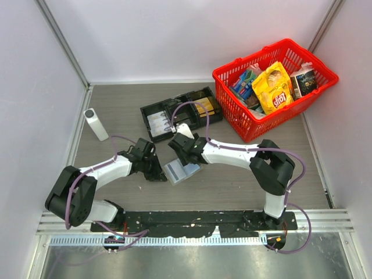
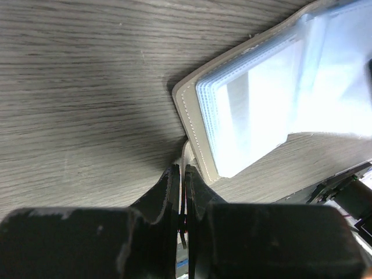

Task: Take the credit cards out of the card holder
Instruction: Remove the credit card from the card holder.

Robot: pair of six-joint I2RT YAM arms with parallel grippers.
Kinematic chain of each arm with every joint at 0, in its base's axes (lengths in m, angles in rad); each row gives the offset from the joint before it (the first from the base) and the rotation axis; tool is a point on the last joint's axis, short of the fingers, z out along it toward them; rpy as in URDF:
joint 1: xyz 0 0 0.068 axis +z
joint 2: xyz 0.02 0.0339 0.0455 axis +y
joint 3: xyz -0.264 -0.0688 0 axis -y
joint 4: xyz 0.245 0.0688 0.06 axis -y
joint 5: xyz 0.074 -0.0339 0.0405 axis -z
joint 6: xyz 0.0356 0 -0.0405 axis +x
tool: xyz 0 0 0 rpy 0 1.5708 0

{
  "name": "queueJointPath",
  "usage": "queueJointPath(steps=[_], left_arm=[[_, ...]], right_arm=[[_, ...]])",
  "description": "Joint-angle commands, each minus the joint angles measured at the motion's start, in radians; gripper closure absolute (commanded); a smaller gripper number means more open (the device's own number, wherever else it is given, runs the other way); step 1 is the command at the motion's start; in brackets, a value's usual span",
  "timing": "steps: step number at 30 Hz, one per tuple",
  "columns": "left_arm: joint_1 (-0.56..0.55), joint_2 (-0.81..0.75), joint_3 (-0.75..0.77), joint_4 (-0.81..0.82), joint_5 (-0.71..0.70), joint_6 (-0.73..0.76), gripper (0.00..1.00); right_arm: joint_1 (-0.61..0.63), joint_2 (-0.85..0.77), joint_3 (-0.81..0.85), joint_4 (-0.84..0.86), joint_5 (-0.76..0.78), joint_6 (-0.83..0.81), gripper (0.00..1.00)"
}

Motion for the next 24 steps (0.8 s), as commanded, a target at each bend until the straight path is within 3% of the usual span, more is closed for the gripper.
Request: queueJointPath(steps=[1,12,19,24], left_arm=[[-0.004,-0.021,-0.014,-0.062,-0.035,0.038,0.96],[-0.002,-0.039,-0.008,-0.062,-0.048,0.044,0.96],[-0.002,-0.034,-0.023,-0.030,-0.039,0.035,0.96],[-0.002,-0.040,-0.026,-0.018,-0.035,0.030,0.96]], right_arm=[[-0.022,-0.031,0.085,-0.130,0.157,0.036,0.29],[0.079,-0.131,0.054,0.121,-0.204,-0.053,0.27],[0.096,-0.065,0.041,0.174,-0.274,-0.053,0.27],[0.096,-0.010,0.018,0.197,-0.238,-0.048,0.27]])
